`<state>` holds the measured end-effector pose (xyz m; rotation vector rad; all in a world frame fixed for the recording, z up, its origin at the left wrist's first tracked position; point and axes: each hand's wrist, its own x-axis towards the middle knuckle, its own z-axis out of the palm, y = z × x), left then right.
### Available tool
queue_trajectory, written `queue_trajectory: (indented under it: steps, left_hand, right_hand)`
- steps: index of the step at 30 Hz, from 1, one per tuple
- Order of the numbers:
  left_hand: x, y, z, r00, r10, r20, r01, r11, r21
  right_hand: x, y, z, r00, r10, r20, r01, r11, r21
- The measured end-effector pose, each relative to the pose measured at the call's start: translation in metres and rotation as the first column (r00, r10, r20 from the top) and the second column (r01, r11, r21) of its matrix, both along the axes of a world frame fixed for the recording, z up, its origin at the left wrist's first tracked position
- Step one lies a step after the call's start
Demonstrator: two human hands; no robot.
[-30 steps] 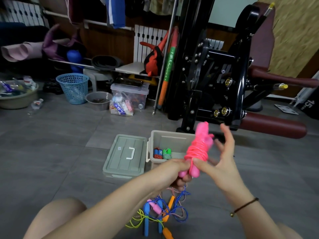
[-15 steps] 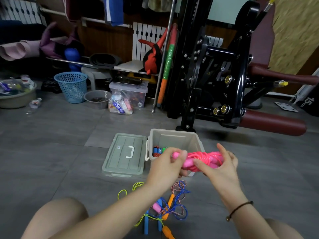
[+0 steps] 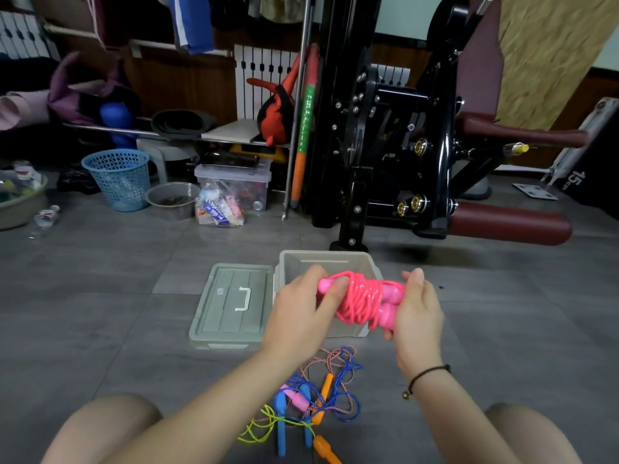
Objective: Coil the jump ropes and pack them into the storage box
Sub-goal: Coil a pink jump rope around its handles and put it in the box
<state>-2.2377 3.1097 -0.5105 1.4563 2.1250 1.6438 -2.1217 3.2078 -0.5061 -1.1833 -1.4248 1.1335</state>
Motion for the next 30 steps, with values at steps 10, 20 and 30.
queue_trajectory:
  steps: [10,20,30]
  left_hand:
    - [0.007,0.017,-0.003,0.832,-0.173,0.528,0.215,0.977,-0.019]
    - [-0.006,0.036,-0.017,0.856,0.098,0.507,0.027,0.972,-0.235]
    - [-0.005,0.025,0.014,0.737,-0.099,0.668,0.28,0.945,-0.168]
  right_hand:
    - [0.016,0.013,0.006,0.996,-0.085,0.01,0.076,0.929,0.363]
    - [0.014,0.012,-0.006,0.996,0.066,0.057,-0.077,0.969,0.236]
    - [0.034,0.013,0.027,0.962,0.262,-0.069,-0.266,0.963,-0.05]
